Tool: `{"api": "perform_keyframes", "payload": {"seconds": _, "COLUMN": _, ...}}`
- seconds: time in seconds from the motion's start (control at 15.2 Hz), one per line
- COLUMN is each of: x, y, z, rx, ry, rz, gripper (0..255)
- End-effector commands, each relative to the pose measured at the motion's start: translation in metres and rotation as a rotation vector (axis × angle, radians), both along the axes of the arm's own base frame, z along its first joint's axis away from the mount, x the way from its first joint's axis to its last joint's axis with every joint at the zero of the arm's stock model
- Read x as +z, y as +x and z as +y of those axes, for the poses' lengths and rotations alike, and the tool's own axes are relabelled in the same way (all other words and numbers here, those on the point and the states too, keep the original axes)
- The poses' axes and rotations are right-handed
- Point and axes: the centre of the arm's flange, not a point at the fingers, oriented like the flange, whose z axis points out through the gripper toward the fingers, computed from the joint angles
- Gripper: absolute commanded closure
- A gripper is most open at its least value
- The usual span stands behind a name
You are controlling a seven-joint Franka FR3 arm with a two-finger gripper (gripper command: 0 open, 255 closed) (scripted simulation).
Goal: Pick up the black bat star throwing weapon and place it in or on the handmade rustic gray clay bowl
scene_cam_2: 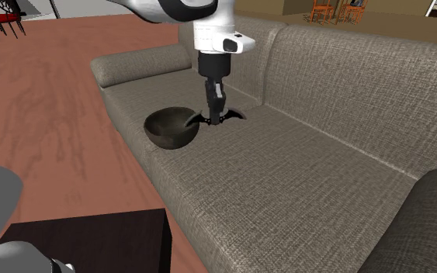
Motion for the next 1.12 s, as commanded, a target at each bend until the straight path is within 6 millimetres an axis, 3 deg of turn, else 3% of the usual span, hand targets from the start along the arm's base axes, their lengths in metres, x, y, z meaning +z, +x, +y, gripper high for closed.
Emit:
{"api": "perform_keyframes", "payload": {"seconds": 0.0, "x": -0.001, "y": -0.014, "z": 0.022, "rx": -0.001, "ry": 0.0, "rz": 0.0, "gripper": 255}}
{"api": "perform_keyframes", "payload": {"seconds": 0.86, "x": -0.005, "y": -0.132, "z": 0.154, "rx": -0.001, "ry": 0.0, "rz": 0.0, "gripper": 255}}
{"api": "perform_keyframes", "payload": {"seconds": 1.06, "x": -0.021, "y": -0.132, "z": 0.154, "rx": -0.001, "ry": 0.0, "rz": 0.0, "gripper": 255}}
